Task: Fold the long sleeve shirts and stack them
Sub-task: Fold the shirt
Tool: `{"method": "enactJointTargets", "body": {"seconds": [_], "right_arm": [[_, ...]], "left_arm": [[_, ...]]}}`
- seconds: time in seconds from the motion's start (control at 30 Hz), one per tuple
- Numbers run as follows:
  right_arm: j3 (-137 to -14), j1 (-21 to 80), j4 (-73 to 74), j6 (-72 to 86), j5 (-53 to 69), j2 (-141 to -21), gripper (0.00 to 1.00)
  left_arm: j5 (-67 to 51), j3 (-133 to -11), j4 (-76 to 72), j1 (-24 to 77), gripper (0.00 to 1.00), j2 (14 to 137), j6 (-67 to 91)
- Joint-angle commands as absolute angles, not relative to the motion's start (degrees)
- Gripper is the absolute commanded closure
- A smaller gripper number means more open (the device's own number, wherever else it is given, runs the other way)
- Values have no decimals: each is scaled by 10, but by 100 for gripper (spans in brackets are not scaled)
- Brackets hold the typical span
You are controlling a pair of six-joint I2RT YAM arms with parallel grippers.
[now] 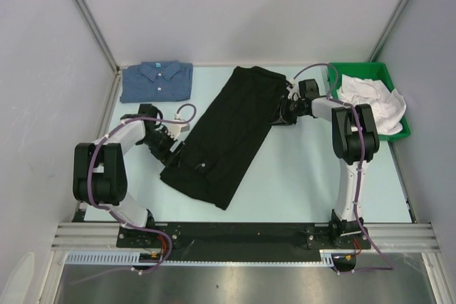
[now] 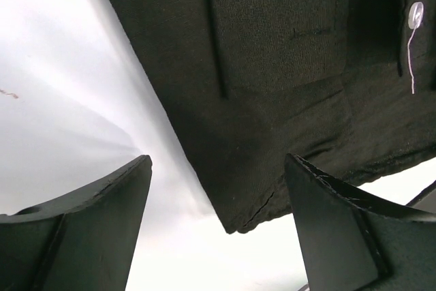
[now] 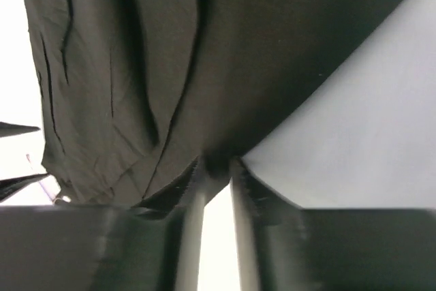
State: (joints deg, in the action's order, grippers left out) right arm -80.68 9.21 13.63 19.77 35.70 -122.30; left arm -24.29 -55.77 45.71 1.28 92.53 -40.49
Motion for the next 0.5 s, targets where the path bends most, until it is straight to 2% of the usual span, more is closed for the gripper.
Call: {"method": "enactJointTargets", "body": {"seconds": [0.0,0.13,0.4,0.47], "right_arm": [[-798,93,155,215,331,-1245,100],[-873,69,259,140,260,-1263,100],[-1128,47,414,-52,186,-1375,100],[-1133,48,418,-88,164,-1374,95]], "left_arm": [[-242,-562,466,14,16,893,-406],[-251,-563,475,15,16,887,-422],[-272,-561,480,52,15,887,-453],[-288,-563,479,63,14,883,-458]]}}
